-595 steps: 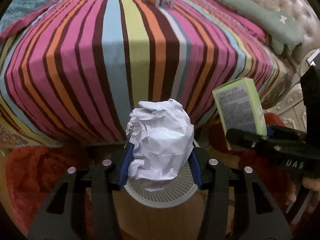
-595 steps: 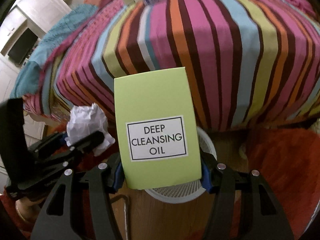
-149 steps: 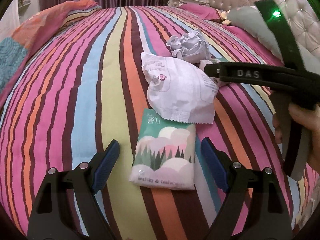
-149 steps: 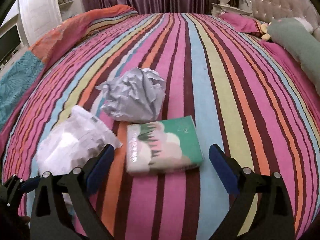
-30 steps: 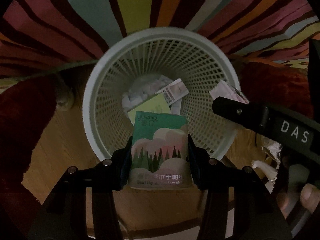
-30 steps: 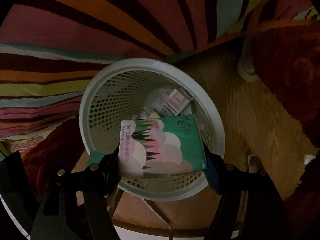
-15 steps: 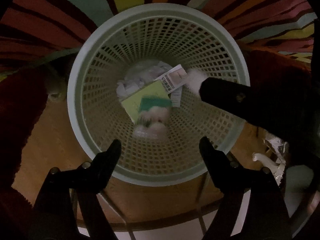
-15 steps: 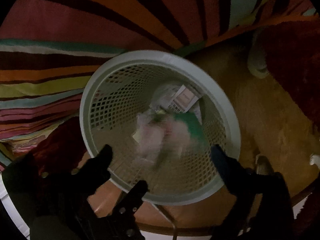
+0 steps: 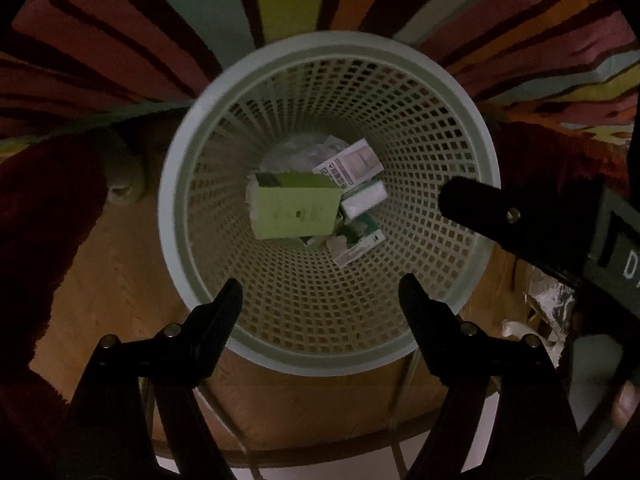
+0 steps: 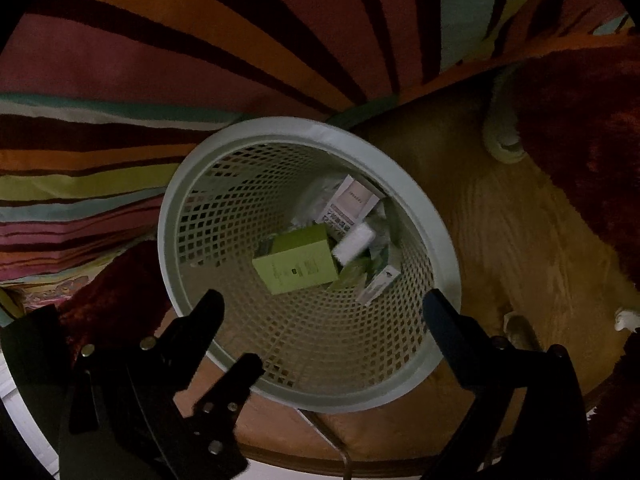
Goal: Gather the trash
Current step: 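Move both tools up from the wastebasket toward the wrapper and paper on the bed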
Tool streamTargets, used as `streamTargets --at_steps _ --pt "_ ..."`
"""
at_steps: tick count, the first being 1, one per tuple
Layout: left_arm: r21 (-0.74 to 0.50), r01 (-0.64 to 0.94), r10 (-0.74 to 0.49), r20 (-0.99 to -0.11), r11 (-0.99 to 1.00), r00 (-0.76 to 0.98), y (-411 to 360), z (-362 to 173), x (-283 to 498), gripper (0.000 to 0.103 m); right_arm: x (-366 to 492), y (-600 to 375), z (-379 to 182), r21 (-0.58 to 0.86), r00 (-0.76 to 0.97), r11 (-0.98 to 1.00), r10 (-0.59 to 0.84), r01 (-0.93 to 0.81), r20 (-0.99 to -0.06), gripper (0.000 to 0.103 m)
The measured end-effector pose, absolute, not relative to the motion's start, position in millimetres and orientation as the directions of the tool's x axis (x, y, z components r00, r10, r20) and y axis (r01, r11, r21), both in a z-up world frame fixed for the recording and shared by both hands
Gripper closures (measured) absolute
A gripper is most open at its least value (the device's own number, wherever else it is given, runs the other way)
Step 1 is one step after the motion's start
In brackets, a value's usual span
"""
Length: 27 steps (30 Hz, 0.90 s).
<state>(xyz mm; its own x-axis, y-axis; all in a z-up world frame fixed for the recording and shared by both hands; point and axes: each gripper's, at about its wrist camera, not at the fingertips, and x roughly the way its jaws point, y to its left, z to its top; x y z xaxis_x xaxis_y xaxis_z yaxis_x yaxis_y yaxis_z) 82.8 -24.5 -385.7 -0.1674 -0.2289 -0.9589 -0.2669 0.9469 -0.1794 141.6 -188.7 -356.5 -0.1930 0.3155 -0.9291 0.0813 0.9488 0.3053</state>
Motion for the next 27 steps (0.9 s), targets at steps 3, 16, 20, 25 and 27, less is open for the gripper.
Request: streamTargets --at_steps 3,16,20,25,27 --pt "-0.168 -0.277 -0.216 -0.965 0.946 -0.152 -19 -380 81 0.025 141 -191 -352 0.301 -0.183 0.95 0.31 0.078 -0.933 0.008" --pt "-0.167 -0.34 -0.181 -0.983 0.925 -0.009 5 -335 75 0.025 138 -200 -322 0.297 -0.1 0.953 0.302 0.062 -0.948 0.008" --pt "-0.185 -0.338 -0.168 -0.983 0.923 0.078 11 -305 73 0.025 136 -199 -299 0.304 -0.057 0.952 0.305 0.019 -0.951 0.008" --pt "-0.21 -0.307 -0.151 -0.967 0.928 0.206 16 -259 69 0.025 136 -199 -254 0.339 0.043 0.939 0.341 -0.05 -0.939 0.008" --pt "-0.192 -0.275 -0.118 -0.958 0.942 0.263 17 -238 69 0.025 137 -199 -231 0.335 0.106 0.938 0.344 -0.092 -0.933 0.008"
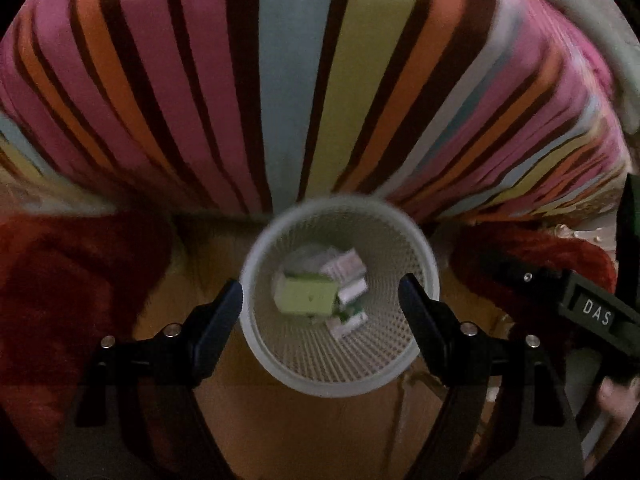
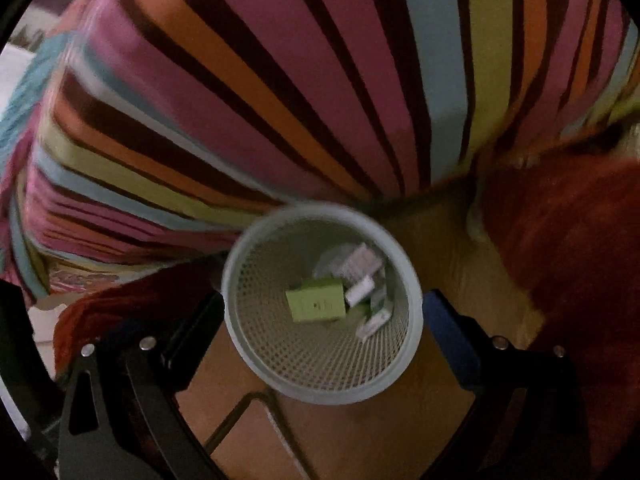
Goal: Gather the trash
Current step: 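Move both tools up from the wastebasket toward the wrapper and paper on the bed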
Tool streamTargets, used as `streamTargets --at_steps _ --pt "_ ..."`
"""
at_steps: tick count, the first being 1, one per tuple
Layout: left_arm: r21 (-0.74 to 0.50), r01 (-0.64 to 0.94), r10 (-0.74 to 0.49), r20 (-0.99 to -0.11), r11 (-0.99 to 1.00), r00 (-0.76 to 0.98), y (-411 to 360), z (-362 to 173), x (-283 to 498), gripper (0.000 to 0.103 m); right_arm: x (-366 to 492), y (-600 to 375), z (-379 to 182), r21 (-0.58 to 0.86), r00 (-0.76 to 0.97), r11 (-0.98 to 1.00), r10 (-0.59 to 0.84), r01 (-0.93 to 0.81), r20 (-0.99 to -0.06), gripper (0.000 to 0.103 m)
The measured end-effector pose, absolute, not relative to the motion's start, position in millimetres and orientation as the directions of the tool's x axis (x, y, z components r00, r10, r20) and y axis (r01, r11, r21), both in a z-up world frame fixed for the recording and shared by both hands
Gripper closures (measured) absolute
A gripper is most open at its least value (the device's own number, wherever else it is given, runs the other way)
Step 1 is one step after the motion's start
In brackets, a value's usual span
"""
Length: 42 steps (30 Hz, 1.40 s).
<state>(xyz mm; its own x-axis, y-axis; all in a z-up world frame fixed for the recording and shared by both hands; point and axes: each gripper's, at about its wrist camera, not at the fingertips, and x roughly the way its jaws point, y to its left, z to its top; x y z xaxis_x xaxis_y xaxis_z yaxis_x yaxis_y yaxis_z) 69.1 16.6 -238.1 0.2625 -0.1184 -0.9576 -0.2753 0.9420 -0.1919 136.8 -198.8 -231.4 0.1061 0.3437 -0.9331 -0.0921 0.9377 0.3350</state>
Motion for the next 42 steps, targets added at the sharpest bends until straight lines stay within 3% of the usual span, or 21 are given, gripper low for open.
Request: streamTargets --at_steps 12,19,26,42 --pt "-0.085 -0.22 0.057 -0.822 0.972 0.567 36 -118 102 0.025 177 -192 -113 0.306 0.455 0.911 0.404 -0.275 -0.793 0.008" --pt "-0.122 -0.215 0.046 -0.766 0.969 0.641 47 -76 157 0.025 228 -176 -67 0.296 0.553 0.895 0.44 -0.334 -0.707 0.008" --pt "-0.128 -0.188 0.027 -0.755 0.974 0.655 49 -68 223 0.025 282 -162 -45 0.259 0.607 0.892 0.443 -0.37 -0.66 0.008" --pt "-0.104 -0.162 0.019 -0.783 0.981 0.622 58 -91 362 0.025 399 -133 -40 0.219 0.622 0.889 0.441 -0.402 -0.647 0.008"
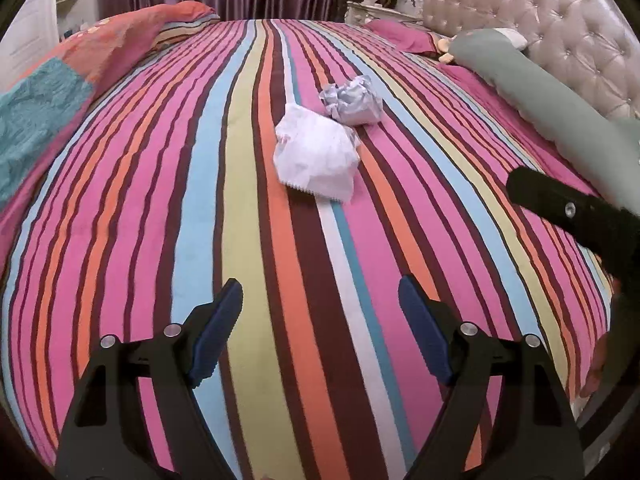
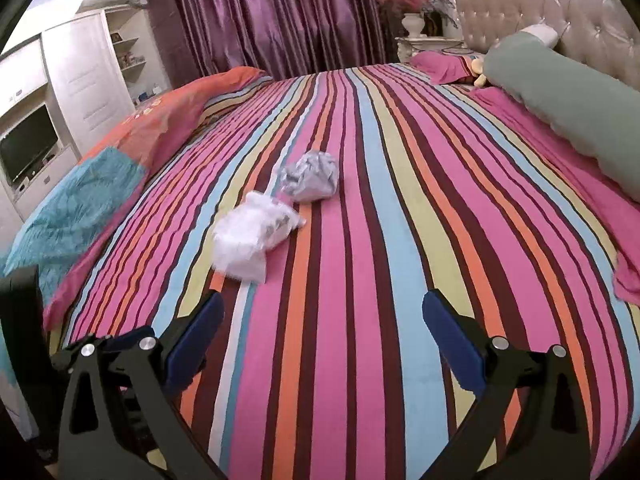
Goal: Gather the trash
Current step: 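Move both tools up from the wastebasket toward the wrapper and paper on the bed, then grasp the white plastic wrapper with left tool while right tool grasps crumpled paper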
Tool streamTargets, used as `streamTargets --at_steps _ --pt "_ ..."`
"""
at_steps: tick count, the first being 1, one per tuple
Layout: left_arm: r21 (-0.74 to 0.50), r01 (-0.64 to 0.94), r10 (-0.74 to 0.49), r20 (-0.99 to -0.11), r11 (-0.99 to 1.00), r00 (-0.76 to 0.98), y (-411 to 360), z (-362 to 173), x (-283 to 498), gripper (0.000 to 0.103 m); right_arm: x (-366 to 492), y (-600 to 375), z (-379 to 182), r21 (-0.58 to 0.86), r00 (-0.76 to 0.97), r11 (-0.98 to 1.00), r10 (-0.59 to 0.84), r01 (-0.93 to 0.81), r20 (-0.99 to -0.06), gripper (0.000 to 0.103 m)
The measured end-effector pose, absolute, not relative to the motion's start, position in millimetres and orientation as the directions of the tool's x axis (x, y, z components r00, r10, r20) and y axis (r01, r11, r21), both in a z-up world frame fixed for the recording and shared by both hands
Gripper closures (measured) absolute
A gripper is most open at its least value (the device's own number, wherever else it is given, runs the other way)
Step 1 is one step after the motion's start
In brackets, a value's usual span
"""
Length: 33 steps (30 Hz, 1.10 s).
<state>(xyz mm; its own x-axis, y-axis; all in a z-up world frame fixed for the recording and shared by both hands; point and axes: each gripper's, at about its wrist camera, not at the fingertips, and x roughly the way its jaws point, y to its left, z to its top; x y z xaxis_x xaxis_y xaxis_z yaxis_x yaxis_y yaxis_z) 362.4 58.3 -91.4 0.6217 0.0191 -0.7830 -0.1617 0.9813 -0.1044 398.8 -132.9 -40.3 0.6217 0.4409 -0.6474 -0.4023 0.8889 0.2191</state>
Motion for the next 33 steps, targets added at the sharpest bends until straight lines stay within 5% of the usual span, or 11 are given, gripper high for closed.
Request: streamTargets --at_steps 33 --pt "-0.072 -0.114 0.009 -0.809 0.991 0.588 79 -127 507 0.025 581 -22 -90 0.145 0.499 0.869 0.401 -0.474 -0.768 0.008"
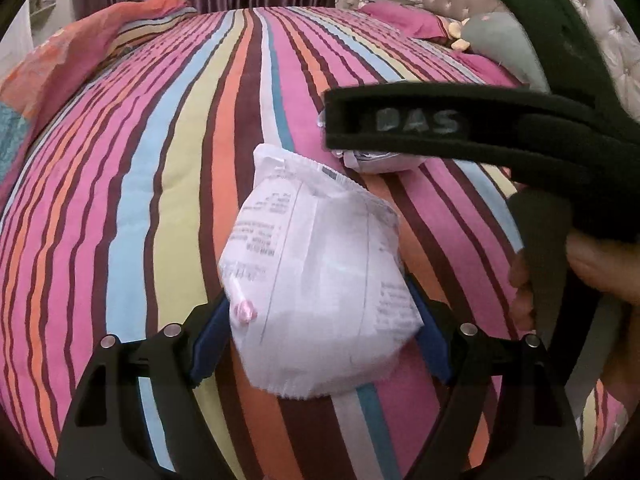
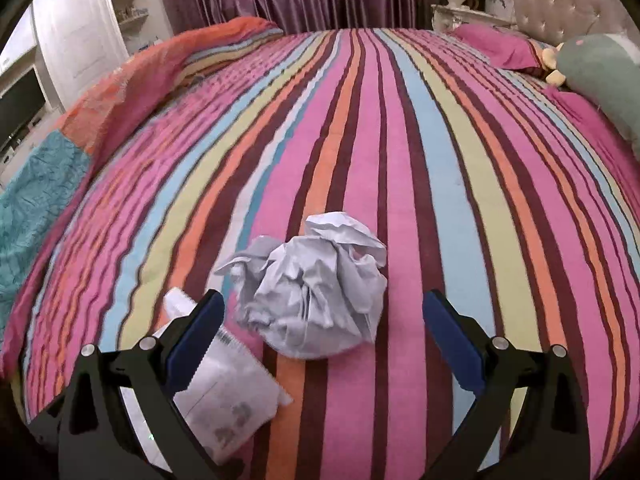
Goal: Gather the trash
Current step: 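Grasp the white plastic wrapper with left tool while right tool grasps crumpled paper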
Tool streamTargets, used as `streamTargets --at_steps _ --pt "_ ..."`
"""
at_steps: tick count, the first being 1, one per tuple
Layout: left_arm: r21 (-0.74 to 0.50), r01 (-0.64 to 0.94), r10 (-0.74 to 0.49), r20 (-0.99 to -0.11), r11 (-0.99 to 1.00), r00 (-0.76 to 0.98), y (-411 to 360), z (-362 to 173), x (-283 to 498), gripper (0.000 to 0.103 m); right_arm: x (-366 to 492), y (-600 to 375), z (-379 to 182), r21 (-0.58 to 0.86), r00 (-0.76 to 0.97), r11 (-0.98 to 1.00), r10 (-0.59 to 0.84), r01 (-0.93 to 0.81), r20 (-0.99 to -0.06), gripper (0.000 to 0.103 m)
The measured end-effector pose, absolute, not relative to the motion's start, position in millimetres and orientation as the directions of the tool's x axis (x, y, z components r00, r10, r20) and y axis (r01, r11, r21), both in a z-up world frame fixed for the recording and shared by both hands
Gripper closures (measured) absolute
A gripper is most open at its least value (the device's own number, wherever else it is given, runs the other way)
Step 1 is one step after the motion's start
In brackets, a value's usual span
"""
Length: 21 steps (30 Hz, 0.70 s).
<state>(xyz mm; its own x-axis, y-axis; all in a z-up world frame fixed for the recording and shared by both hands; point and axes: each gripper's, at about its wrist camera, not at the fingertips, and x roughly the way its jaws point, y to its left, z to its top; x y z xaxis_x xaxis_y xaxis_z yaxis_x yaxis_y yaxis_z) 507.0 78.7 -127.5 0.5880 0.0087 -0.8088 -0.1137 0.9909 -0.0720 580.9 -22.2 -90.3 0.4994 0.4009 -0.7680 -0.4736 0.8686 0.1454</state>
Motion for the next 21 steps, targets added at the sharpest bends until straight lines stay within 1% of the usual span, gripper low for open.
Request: streamTargets --at_steps 3,5,7,8,9,10,12,15,21 --pt "-0.066 -0.109 0.012 -0.805 0.992 0.593 79 -127 512 0.025 585 -14 -96 0.091 0.513 0.875 0.36 -0.476 -0.779 0.008" --pt "-0.077 -0.106 0.002 -0.799 0.991 0.601 81 -127 515 0.025 586 -11 -97 0.086 0.512 0.874 0.357 -0.479 -0.781 0.008" --pt "-0.073 -0.107 0.006 -0.804 0.992 0.595 82 -127 519 0.025 588 -8 -100 0.084 0.506 0.878 0.347 -0.471 -0.789 0.01" --pt "-0.065 -0.107 0.011 -0.806 0.992 0.591 82 -128 520 0.027 590 -7 -101 0.083 0.503 0.879 0.343 -0.469 -0.793 0.015" --pt "-0.049 -0.108 0.024 -0.808 0.993 0.589 81 -127 521 0.032 591 -7 -103 0.079 0.502 0.881 0.338 -0.467 -0.796 0.034" --pt "-0.036 -0.103 0.031 -0.81 0.994 0.586 80 -127 523 0.033 591 -8 -104 0.074 0.506 0.886 0.327 -0.457 -0.798 0.038" --pt "-0.038 -0.092 0.024 -0.805 0.995 0.592 81 -126 522 0.041 592 -10 -102 0.093 0.509 0.892 0.335 -0.443 -0.793 0.046" --pt "-0.052 -0.095 0.015 -0.803 0.994 0.596 85 -124 518 0.042 586 -16 -94 0.089 0.534 0.899 0.332 -0.43 -0.777 0.046" --pt "-0.058 -0.105 0.017 -0.797 0.993 0.603 83 -110 504 0.043 566 -38 -77 0.101 0.549 0.906 0.334 -0.41 -0.766 0.047"
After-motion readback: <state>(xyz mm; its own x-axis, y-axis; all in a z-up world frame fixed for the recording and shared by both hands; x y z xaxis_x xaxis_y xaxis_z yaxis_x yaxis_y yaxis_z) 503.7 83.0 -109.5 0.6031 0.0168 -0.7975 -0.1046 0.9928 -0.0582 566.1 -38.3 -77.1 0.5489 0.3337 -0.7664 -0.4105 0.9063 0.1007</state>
